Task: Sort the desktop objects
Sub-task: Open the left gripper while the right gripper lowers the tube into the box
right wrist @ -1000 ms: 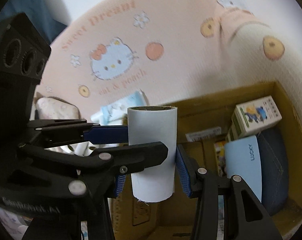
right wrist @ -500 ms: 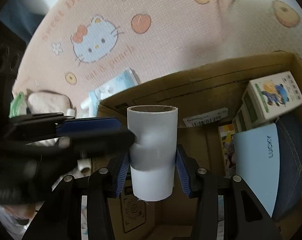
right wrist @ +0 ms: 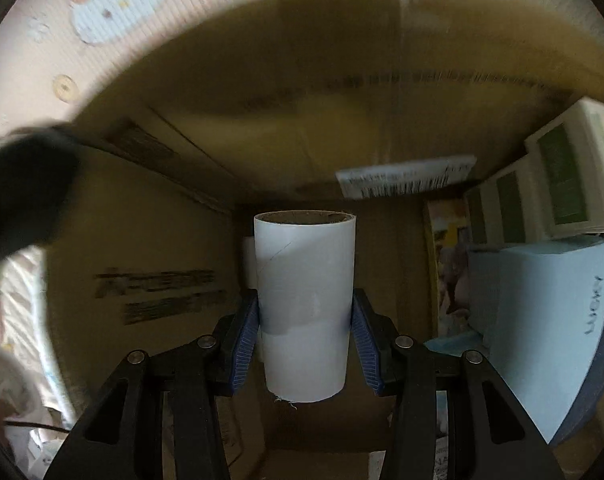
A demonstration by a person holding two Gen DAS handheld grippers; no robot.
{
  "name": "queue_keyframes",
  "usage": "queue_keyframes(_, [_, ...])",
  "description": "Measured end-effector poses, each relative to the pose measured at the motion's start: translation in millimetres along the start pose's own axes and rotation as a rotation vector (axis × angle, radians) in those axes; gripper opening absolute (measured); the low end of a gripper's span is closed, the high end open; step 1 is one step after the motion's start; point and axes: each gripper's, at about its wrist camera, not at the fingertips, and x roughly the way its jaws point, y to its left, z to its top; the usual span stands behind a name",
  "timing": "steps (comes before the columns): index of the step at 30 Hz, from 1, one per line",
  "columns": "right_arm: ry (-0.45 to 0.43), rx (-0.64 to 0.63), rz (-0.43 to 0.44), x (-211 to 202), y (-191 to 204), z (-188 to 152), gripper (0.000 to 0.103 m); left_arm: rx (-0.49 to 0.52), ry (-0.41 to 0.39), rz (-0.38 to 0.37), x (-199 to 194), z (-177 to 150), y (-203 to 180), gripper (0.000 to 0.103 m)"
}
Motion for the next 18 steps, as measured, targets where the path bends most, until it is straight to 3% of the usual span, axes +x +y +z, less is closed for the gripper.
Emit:
queue_keyframes(6, [0.088, 0.025, 0.003, 23.4, -7.0, 3.3, 0.043, -0.024, -0.001, -0.037, 0.7, -1.0, 7.6, 0.005])
queue_keyframes(9, [0.121, 0.008, -0.028, 33.6, -9.7, 5.0, 0.043, -0.035, 0.0, -0.065, -0.4, -0.5, 11.0, 0.005])
queue_keyframes(13, [0.174, -0.039, 0.0, 50.0, -10.2, 5.1, 0.043, -0.031, -0.017, -0.091, -4.3, -1.8, 12.4, 0.005])
queue_keyframes(18, [0.157, -0.049, -0.016, 55.8, -14.0, 5.6, 0.042, -0.042, -0.026, -0.114, -7.4, -3.3, 15.7, 0.005])
